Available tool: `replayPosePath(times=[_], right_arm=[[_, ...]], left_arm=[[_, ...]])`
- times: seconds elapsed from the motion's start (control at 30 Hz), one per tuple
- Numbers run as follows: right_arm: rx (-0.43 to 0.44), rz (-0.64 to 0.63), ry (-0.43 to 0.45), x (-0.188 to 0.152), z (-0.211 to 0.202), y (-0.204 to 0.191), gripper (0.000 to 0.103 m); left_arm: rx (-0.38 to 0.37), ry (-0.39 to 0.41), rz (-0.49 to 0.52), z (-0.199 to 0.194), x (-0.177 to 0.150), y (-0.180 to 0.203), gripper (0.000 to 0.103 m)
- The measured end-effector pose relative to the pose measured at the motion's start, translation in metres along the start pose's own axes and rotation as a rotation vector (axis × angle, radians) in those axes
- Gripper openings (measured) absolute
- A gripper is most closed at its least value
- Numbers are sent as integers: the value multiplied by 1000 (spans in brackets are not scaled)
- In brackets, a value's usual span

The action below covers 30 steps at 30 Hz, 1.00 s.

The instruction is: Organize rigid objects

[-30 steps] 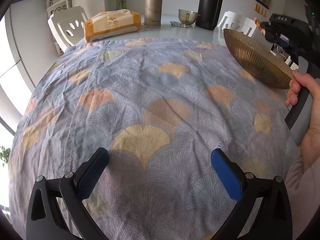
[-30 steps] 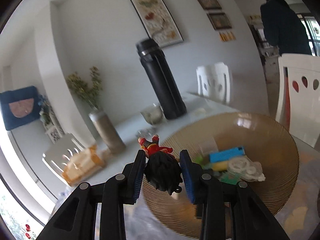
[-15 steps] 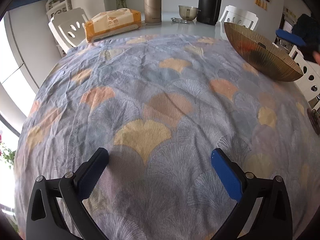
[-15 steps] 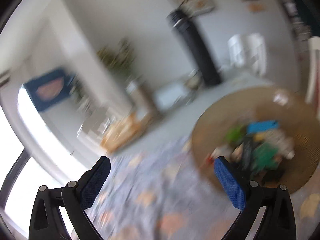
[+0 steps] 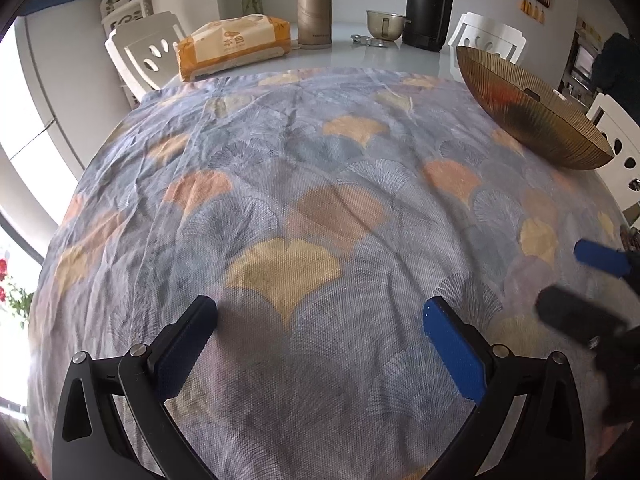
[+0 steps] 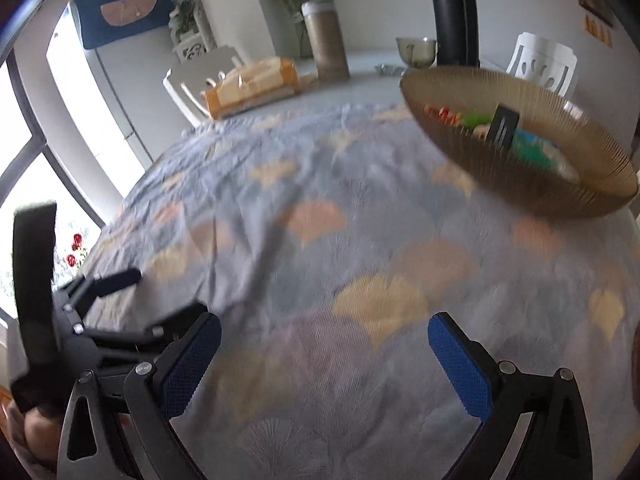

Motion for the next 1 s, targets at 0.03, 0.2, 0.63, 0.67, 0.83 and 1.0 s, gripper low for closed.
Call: replayPosePath(times=[0.03,0.2,0.63,0.67,0.83,1.0], right_arm=[[-9,-2,-15,-3,5,1,103],[-150,-86,-34,-5,18,-8,103],[-170,-81,-39,-1,19,-4,103],[-170,-81,-39,-1,19,-4,103],[-170,-81,-39,-1,19,-4,103],[-170,-81,-39,-1,19,-4,103]], left_arm=[[-1,0,0,0,0,0,103],[8,0,-20,0,0,-4,103],[15,-1,-29,0,1,-6,103],[15,-1,-29,0,1,-6,103],[14,-1,-29,0,1,-6,103],[14,-1,-29,0,1,-6,103]])
Point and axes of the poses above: each gripper's, at about its wrist camera, not at the fingertips, and z roughly the way its jaws point, y to its right, x to its top, the point moved 8 cm from there along z, roughly the way its jaws point, and after that the axes turned 10 degrees about -y, right-handed, at the moved point
